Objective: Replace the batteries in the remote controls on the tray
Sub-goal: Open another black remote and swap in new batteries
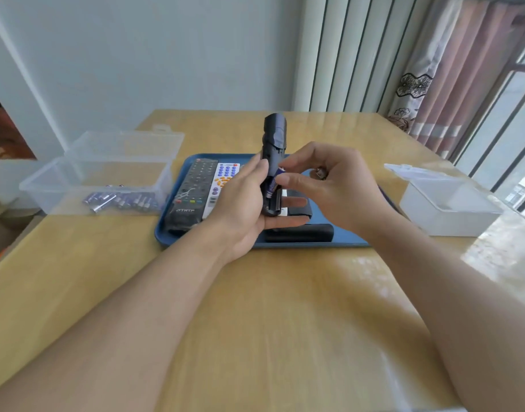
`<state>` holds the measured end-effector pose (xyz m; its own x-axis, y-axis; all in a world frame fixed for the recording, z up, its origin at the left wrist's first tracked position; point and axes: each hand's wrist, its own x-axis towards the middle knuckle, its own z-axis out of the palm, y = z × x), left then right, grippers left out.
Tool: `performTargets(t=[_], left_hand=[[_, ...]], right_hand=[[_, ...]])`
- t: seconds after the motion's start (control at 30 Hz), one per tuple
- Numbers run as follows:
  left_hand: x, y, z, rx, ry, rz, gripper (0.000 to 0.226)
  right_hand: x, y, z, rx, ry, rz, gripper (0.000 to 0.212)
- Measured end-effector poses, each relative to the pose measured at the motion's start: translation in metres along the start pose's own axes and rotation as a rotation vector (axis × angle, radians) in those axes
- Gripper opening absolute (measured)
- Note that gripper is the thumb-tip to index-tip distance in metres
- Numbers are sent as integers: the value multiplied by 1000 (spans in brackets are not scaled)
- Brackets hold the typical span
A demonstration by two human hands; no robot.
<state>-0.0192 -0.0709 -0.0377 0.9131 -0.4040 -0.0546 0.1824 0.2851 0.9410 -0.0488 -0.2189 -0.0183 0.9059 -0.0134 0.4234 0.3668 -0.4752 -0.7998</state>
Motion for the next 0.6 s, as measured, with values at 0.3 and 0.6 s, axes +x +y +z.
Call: performTargets(t=[0.3, 0.6], left_hand=[[6, -5, -3, -132, -83, -81, 50], [5, -5, -2, -70, -69, -25, 35]], right_hand=[[-2, -5, -3, -1, -54, 84, 13], [0, -7, -6, 28, -46, 96, 16]])
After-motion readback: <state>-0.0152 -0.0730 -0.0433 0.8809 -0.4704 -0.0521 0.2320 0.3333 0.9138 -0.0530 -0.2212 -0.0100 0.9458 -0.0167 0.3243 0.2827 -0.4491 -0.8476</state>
